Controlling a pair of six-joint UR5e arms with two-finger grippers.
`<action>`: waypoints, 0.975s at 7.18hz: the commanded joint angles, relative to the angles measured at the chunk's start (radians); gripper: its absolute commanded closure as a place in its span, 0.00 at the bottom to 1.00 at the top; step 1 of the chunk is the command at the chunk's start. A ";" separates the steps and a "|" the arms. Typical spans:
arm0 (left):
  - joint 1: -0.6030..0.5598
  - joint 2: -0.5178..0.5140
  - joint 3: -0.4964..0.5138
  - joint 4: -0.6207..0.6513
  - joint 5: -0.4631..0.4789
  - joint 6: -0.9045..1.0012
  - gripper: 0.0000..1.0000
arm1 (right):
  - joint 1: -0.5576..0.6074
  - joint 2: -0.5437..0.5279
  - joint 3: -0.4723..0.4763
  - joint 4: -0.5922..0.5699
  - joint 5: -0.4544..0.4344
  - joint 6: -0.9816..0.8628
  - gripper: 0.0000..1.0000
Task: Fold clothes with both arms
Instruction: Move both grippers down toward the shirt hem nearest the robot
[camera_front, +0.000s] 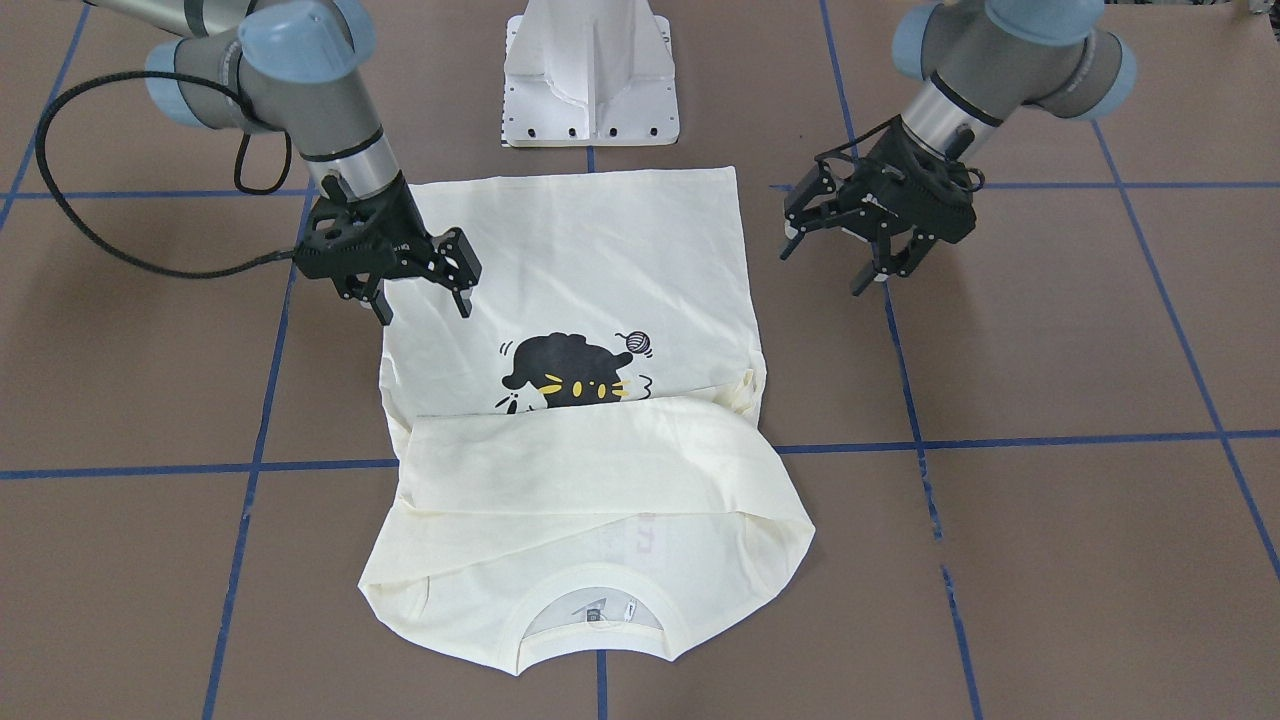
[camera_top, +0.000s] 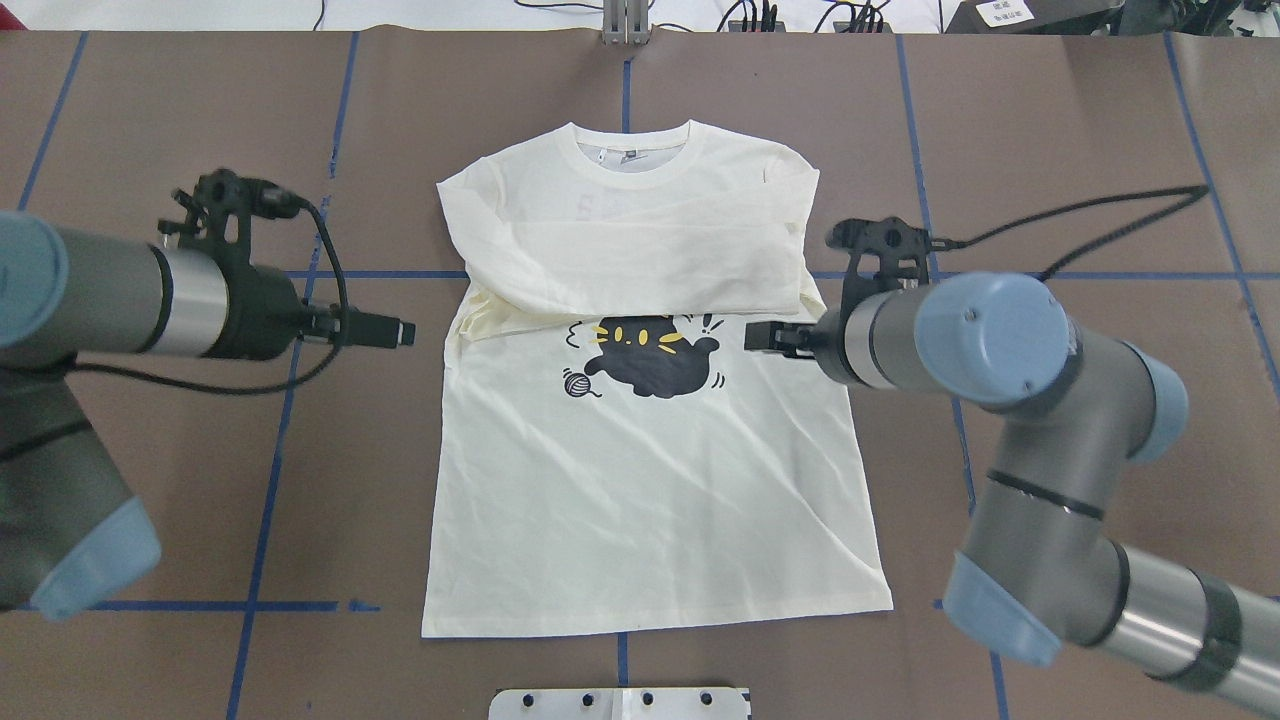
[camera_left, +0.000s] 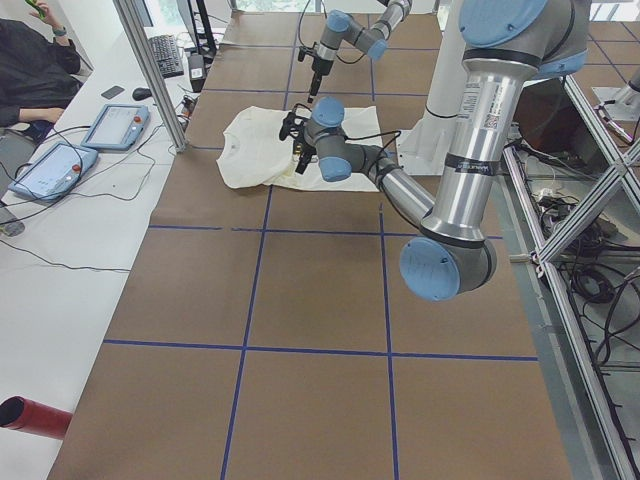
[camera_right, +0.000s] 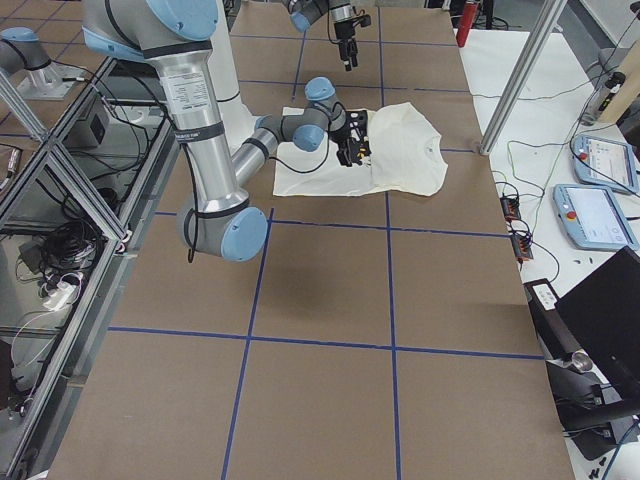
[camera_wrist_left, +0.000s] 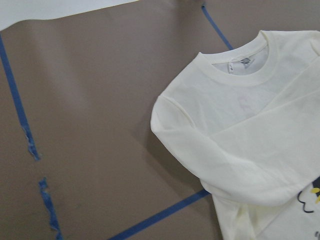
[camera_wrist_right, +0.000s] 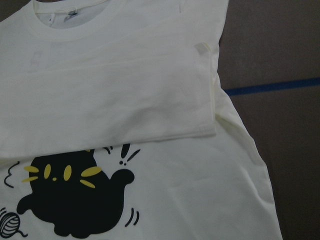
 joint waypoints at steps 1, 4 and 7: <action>0.302 0.079 -0.089 0.004 0.283 -0.277 0.00 | -0.251 -0.199 0.208 -0.001 -0.248 0.244 0.02; 0.560 0.101 -0.068 0.112 0.505 -0.474 0.16 | -0.395 -0.232 0.210 -0.003 -0.411 0.360 0.05; 0.615 0.093 -0.021 0.117 0.505 -0.514 0.32 | -0.395 -0.234 0.204 -0.003 -0.415 0.360 0.04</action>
